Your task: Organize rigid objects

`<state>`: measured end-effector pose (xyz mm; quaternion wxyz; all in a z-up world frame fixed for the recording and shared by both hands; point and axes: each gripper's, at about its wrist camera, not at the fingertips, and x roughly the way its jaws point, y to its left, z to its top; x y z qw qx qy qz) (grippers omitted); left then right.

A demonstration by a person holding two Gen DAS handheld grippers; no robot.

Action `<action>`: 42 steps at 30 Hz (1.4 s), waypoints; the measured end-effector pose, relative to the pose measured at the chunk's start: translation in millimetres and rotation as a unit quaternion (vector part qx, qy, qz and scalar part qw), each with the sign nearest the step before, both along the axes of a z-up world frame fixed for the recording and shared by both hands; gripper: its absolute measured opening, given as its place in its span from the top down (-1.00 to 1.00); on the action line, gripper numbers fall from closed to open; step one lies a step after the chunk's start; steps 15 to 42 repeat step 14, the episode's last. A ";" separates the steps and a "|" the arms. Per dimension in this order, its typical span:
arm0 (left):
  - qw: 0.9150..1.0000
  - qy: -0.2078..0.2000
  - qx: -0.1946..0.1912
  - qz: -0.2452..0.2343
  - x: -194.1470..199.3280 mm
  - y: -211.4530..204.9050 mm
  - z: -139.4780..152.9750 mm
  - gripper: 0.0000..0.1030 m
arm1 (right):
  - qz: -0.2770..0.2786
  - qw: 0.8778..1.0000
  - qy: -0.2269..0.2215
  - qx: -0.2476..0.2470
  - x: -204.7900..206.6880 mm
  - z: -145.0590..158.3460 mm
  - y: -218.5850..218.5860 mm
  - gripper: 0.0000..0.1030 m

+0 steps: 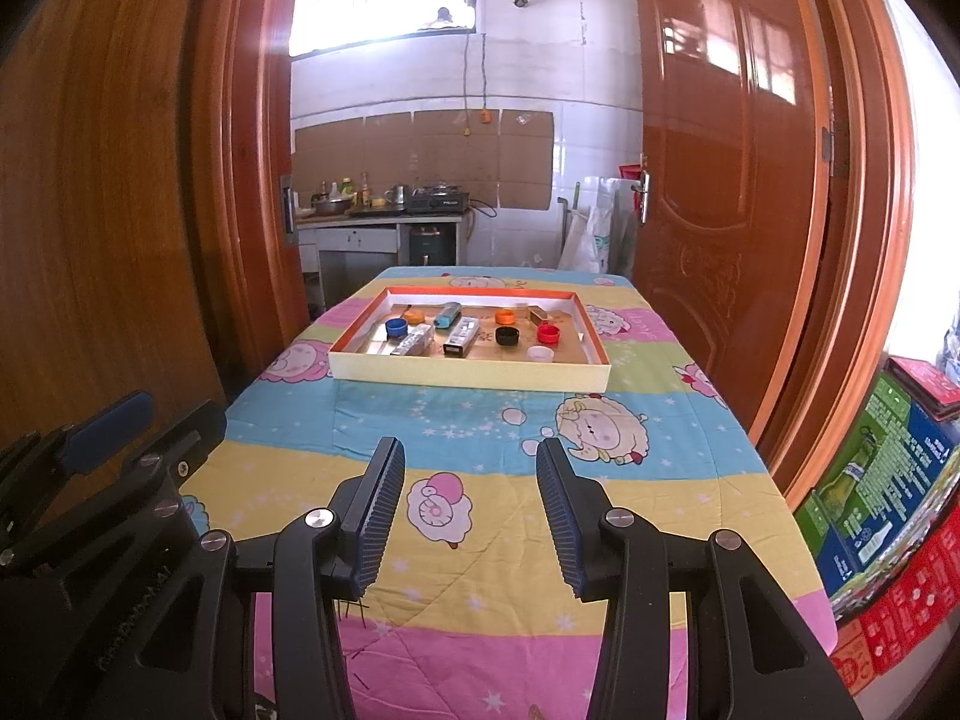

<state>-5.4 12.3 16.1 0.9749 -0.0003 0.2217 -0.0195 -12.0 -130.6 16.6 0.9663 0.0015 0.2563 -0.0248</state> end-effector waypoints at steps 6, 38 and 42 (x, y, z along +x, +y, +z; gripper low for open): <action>1.000 0.002 0.001 -0.001 0.2 0.4 -0.7 0.18 | 0.000 1.000 0.000 0.001 0.0 -0.2 0.8 0.08; 1.000 -0.004 0.009 0.000 -2.1 0.9 -1.1 0.18 | 0.000 1.000 0.000 0.001 0.1 0.0 0.2 0.08; 1.000 -0.004 0.009 0.000 -2.1 0.9 -1.1 0.18 | 0.000 1.000 0.000 0.001 0.1 0.0 0.2 0.08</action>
